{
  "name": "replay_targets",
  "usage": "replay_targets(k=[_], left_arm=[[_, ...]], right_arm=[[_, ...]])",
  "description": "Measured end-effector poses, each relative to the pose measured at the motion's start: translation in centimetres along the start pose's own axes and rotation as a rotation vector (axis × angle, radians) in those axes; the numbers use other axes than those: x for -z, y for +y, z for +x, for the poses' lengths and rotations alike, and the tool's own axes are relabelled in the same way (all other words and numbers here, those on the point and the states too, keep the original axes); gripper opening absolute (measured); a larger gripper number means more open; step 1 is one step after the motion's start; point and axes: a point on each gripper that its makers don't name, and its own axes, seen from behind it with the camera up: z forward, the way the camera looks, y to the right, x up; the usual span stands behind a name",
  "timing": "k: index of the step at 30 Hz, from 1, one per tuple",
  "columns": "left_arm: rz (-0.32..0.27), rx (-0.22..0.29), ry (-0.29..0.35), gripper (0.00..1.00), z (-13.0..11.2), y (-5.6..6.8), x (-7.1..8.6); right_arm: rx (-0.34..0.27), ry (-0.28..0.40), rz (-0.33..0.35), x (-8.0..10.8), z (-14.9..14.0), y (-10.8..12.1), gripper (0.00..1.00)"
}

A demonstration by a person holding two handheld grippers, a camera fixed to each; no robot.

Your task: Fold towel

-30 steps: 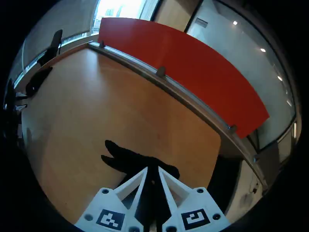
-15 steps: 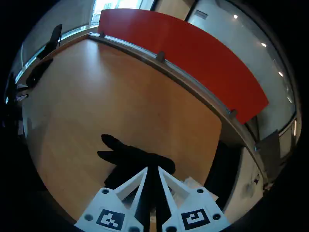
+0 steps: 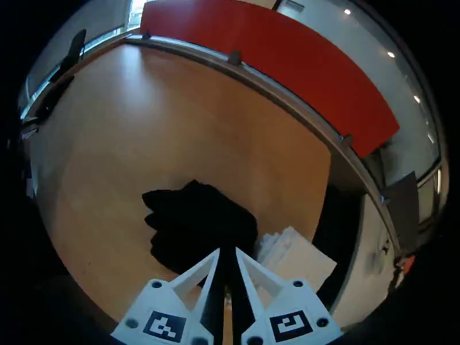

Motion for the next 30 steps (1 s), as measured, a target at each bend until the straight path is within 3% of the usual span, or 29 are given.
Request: replay_targets(k=[30], left_arm=[[0.004,-0.024,-0.015,0.94,-0.1,-0.5,0.0]], right_arm=[[-0.130,-0.167,-0.006,-3.6,-10.2,-1.8,0.04]])
